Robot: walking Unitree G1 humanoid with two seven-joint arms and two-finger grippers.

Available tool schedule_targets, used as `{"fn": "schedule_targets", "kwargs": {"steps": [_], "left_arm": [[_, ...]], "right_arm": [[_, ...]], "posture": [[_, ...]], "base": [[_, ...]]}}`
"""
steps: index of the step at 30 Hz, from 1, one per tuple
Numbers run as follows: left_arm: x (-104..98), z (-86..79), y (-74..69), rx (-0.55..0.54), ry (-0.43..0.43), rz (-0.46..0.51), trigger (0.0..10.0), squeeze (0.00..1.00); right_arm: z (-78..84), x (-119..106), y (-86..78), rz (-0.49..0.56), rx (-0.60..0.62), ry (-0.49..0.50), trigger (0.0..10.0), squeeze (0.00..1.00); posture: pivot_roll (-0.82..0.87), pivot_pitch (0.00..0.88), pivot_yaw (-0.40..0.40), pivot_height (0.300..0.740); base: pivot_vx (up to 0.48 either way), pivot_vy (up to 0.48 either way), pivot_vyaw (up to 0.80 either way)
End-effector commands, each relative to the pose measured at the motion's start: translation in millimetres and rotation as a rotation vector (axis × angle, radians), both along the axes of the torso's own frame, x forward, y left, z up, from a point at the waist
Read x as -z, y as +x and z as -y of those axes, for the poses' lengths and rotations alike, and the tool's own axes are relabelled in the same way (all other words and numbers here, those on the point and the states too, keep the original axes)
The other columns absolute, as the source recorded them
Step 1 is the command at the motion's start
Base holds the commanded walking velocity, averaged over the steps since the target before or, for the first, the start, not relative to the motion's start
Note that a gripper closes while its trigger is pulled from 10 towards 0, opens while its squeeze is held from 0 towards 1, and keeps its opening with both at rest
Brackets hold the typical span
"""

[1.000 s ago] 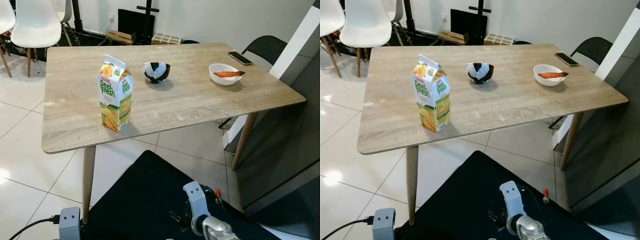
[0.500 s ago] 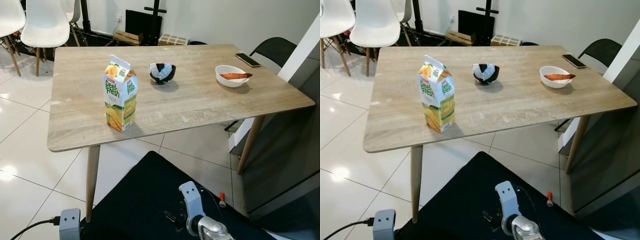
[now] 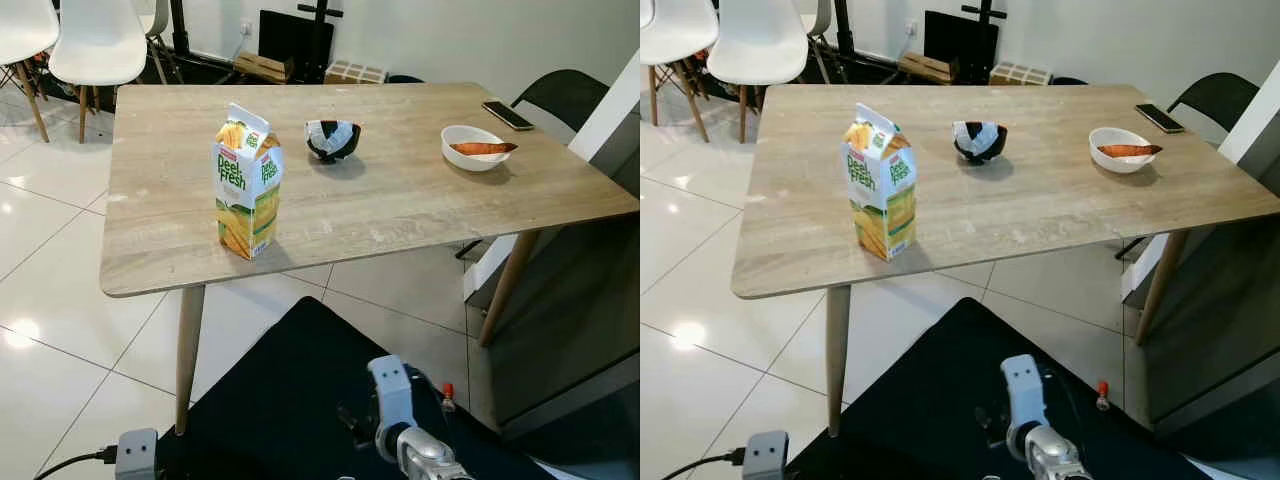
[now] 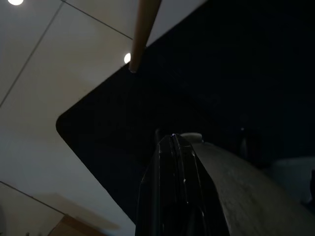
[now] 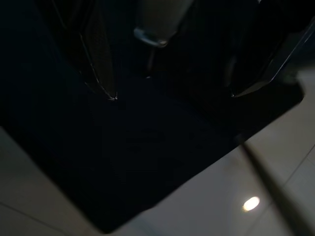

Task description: Restocking fridge

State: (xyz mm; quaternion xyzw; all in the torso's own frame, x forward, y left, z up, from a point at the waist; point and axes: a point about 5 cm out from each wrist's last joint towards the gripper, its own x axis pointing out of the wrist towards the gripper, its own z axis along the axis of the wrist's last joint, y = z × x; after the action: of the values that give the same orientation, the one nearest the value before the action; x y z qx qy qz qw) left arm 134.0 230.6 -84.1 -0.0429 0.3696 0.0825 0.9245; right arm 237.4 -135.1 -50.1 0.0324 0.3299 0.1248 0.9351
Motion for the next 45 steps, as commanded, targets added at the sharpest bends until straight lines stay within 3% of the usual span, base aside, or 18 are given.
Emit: {"fn": "schedule_targets", "kwargs": {"steps": [1,8,12,28,32,45], "left_arm": [[1.5,-4.6,-6.3,0.009,0.009,-0.023,10.0,0.00],[0.5,-0.1,2.7,0.011,0.001,-0.016,10.0,0.00],[-1.5,11.8,16.8,0.040,-0.015,0.002,10.0,0.00],[-7.3,24.4,36.4,0.065,0.001,0.046,10.0,0.00],[-10.2,32.8,43.7,0.138,0.033,0.069,10.0,0.00],[-9.9,46.2,44.9,0.095,0.019,0.092,10.0,0.00]], "right_arm": [[8.4,2.2,-1.9,-0.020,0.045,-0.013,10.0,0.00],[13.3,3.8,-3.7,-0.033,0.041,-0.045,10.0,0.00],[13.5,5.4,-5.9,-0.041,0.034,-0.058,10.0,0.00],[19.8,3.8,-3.6,-0.036,-0.003,-0.111,10.0,0.00],[26.2,3.1,-2.7,-0.047,-0.040,-0.139,10.0,0.00],[31.9,3.6,-3.0,-0.067,-0.077,-0.182,10.0,0.00]], "posture": [[0.11,0.112,-0.106,0.740],[0.10,0.113,-0.117,0.740],[0.09,0.106,-0.122,0.740],[0.07,0.070,-0.109,0.740],[0.06,0.060,-0.111,0.740],[0.06,0.044,-0.125,0.740]], "base": [[0.000,0.000,0.00],[0.000,0.000,0.00],[0.000,0.000,0.00],[0.000,0.000,0.00],[0.000,0.000,0.00],[0.000,0.000,0.00]]}}
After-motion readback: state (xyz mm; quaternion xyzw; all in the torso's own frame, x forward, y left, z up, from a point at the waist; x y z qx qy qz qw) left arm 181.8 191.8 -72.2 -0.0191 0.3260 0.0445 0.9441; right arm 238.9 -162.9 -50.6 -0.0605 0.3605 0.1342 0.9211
